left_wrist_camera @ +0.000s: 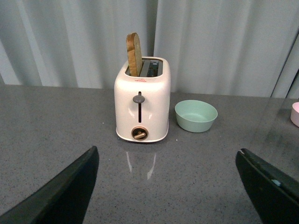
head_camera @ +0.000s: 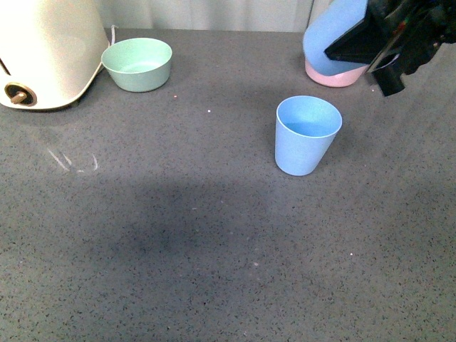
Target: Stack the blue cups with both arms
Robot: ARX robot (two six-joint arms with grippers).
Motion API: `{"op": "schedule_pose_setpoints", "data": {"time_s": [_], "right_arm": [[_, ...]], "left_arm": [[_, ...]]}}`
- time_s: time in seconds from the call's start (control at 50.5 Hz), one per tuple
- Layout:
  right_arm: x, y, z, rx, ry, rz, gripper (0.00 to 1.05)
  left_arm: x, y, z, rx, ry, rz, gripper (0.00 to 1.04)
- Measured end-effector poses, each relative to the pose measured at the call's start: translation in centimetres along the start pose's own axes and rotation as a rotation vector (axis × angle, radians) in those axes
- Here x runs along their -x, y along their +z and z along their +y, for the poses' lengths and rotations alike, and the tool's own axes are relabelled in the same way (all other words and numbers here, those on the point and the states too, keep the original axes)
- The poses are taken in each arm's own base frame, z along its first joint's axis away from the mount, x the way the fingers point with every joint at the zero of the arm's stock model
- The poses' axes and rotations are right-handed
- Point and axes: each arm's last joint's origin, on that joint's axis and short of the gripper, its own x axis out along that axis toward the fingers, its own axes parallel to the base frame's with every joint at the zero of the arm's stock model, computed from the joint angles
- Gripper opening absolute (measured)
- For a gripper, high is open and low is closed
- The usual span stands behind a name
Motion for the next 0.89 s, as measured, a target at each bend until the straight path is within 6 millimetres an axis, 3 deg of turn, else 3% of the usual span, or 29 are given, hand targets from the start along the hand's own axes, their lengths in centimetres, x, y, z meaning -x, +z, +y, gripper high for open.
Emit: {"op": "schedule_pose_setpoints", "data": {"time_s": [0.059, 0.218, 0.653, 0.792, 0.891], "right_arm": [[-0.5, 0.2, 0.7, 0.016, 0.014, 0.011, 0.02], [-1.9, 0.1, 2.2, 0.054, 0.055, 0.062, 0.02], [-4.1, -1.1, 2.3, 0.092, 0.078, 0.141, 0.02], [-4.4, -1.0, 2.1, 0.094, 0.076, 0.143, 0.18], [-4.4, -0.7, 1.7, 0.092, 0.064, 0.136, 0.37]], "left_arm": [[0.0, 0.0, 0.0, -0.001, 0.000, 0.000, 0.98], [0.0, 0.0, 0.0, -0.002, 0.000, 0.000, 0.96], [0.0, 0.0, 0.0, -0.002, 0.000, 0.000, 0.96], [0.0, 0.0, 0.0, -0.002, 0.000, 0.000, 0.96], [0.0, 0.0, 0.0, -0.002, 0.000, 0.000, 0.96]]}}
